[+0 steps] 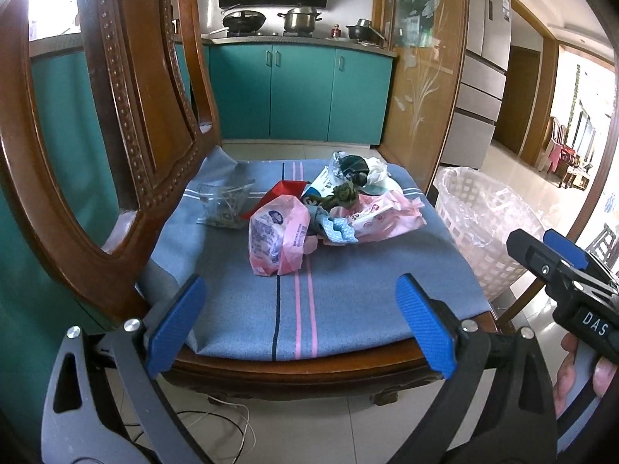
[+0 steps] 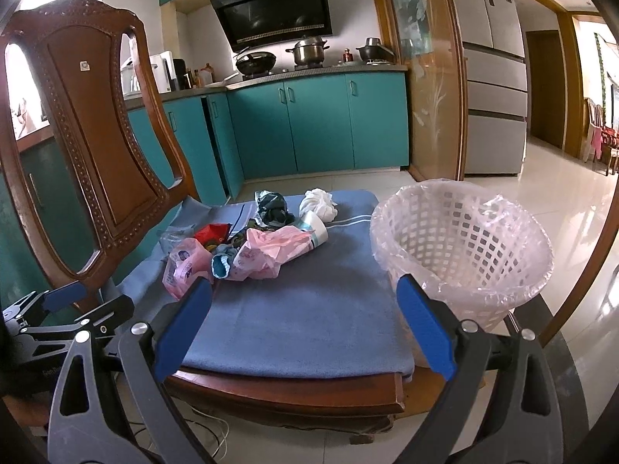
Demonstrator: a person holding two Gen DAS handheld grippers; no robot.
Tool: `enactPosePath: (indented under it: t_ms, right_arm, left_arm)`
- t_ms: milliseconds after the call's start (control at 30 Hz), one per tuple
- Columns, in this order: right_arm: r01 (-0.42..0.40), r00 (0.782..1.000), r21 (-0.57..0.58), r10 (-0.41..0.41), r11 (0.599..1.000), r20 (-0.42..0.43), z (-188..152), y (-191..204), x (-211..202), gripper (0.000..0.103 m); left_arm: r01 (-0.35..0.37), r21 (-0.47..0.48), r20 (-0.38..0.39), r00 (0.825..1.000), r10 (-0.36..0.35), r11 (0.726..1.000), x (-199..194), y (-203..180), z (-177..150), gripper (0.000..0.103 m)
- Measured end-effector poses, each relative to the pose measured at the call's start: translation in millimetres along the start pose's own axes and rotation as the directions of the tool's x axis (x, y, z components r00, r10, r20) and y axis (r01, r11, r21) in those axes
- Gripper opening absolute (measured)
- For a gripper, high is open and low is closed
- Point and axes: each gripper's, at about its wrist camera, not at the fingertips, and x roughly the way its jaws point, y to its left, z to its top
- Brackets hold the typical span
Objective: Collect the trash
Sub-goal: 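Move both grippers back toward the pile of bags on the seat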
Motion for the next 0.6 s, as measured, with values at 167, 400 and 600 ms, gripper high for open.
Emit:
enactPosePath:
  t_ms: [167,400,600]
  right_arm:
    - [0.000,1.000,-0.003,0.000,1.000,0.001,-0.5,0.0,0.4,0.094]
    - [0.000,1.000,-0.005,0.000,1.000,0.001,-1.0,-0.3,0.3,0.094]
    - [0.001,1.000,-0.007,-0.001,1.000,0.002,-1.0,0.0,0.1,0.094]
  left_arm:
    - [-0.001,0.000,0.000,1.000,0.001,1.000,-0.1,0.1,0.0,0.098]
    - [-0.003,-0.001,-0.004,1.000,0.003,1.000,0.3,0.4,0.9,0.098]
    - [-0.006,0.002,-0.007,1.000,0.006,1.000,0.8,0.4,1.1,0.098]
